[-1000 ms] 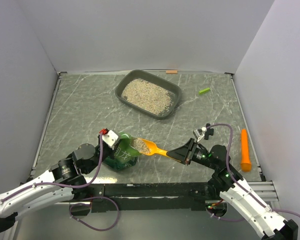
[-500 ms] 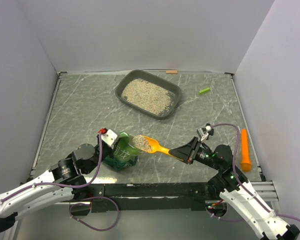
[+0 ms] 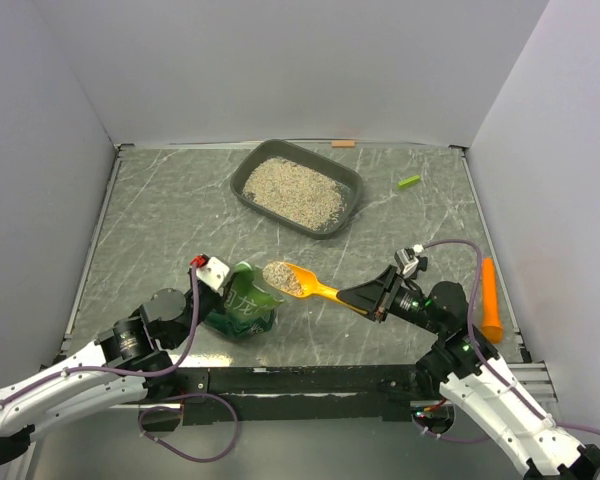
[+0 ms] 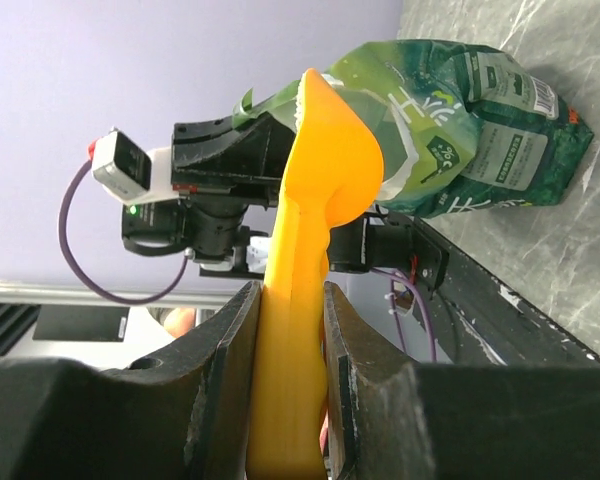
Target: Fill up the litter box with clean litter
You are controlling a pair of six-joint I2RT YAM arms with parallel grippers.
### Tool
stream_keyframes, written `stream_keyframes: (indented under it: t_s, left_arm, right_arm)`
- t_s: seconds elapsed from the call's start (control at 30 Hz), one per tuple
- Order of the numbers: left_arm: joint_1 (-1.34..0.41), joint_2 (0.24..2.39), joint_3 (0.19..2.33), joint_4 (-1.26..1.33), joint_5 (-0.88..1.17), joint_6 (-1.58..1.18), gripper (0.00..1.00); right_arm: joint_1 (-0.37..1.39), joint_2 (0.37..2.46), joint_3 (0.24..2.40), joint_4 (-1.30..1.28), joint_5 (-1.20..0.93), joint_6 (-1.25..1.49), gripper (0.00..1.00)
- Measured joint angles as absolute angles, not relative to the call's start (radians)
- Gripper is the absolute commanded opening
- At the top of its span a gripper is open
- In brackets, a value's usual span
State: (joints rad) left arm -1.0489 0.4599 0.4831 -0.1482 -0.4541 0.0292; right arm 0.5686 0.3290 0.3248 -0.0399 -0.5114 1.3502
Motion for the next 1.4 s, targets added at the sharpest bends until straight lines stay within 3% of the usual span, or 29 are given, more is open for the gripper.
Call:
stream_keyframes:
  t_s: [0.53, 1.03, 1.4]
  left_arm:
    - [-1.049, 0.433, 0.489, -0.168, -0.461, 0.003, 0.01]
    - [-1.049, 0.42, 0.488, -0.17, -0.458, 0.004, 0.01]
    - [-1.049, 0.406, 0.484, -0.17, -0.461, 0.005, 0.01]
  right_arm:
    - [0.569, 0.539, 0.38, 0.151, -0.386, 1.39, 0.0]
    - [0.554, 1.067, 0.551, 0.539, -0.281, 1.415, 0.0]
    - [0.45, 1.501, 0.72, 0.774, -0.3, 1.469, 0.0]
